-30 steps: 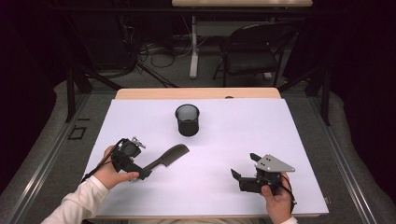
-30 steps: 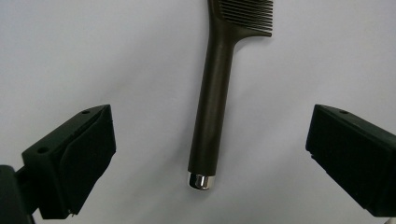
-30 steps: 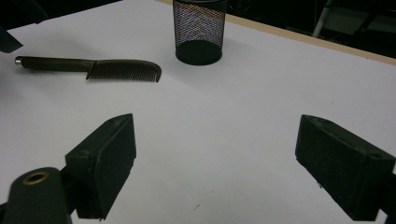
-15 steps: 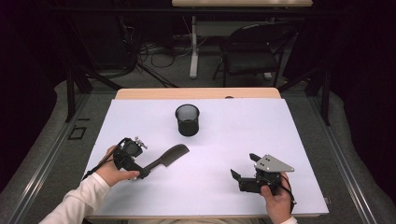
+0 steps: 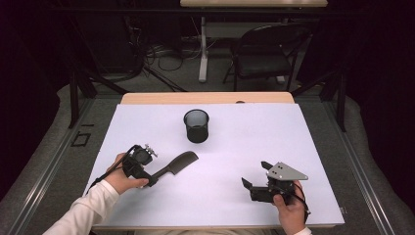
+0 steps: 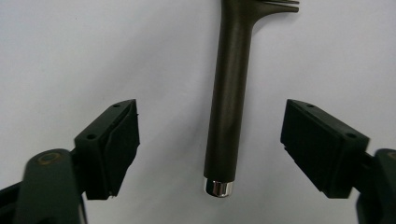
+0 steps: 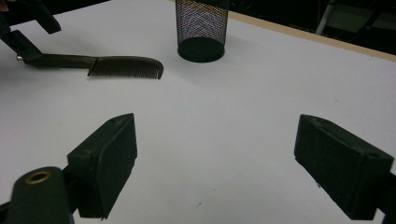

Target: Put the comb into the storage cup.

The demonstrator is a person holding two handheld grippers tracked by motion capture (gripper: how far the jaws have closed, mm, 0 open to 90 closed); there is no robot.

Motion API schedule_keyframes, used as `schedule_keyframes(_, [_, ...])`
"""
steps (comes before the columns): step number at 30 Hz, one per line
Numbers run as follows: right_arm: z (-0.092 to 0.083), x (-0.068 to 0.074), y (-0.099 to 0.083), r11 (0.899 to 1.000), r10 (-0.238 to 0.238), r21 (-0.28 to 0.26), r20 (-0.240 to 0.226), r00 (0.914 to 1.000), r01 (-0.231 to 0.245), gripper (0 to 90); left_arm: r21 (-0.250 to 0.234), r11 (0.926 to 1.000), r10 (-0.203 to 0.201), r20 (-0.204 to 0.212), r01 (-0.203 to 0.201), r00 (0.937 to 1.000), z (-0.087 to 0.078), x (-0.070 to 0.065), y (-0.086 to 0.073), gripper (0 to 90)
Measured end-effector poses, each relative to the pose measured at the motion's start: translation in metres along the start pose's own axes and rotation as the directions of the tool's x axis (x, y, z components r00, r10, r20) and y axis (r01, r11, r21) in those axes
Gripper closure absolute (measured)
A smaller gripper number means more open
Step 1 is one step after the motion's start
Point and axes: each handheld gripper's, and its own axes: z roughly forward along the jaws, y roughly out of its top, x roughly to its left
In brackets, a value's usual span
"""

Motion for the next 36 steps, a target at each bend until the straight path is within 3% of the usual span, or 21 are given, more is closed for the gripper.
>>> schedule_keyframes(3, [0.000,0.000,0.000,1.000,0.000,0.001,-0.001,1.0000,0.000,13.3,-0.002,1.0000,0.007,-0.009,-0.007,0.9999,0.001,0.000,0.000,26.9])
schedule_keyframes(13, [0.001,0.000,-0.001,1.000,0.001,0.005,-0.008,1.0000,-0.001,13.5,0.010,0.9999,0.007,0.003,-0.007,1.0000,0.002,0.000,0.001,33.8])
schedule_keyframes(22, [0.001,0.000,-0.001,1.000,0.002,0.010,-0.015,0.9999,-0.002,14.0,0.028,0.9991,0.032,0.009,-0.032,0.9995,0.008,-0.003,0.007,36.2])
schedule_keyframes(30, [0.001,-0.001,-0.001,1.000,0.001,0.014,-0.018,0.9998,-0.001,14.0,0.065,0.9957,0.064,0.034,-0.066,0.9974,0.013,-0.004,0.010,48.2])
schedule_keyframes(36, [0.002,0.000,-0.001,1.000,0.003,0.014,-0.020,0.9998,-0.003,14.1,0.071,0.9945,0.075,0.030,-0.077,0.9967,0.015,-0.004,0.010,52.9])
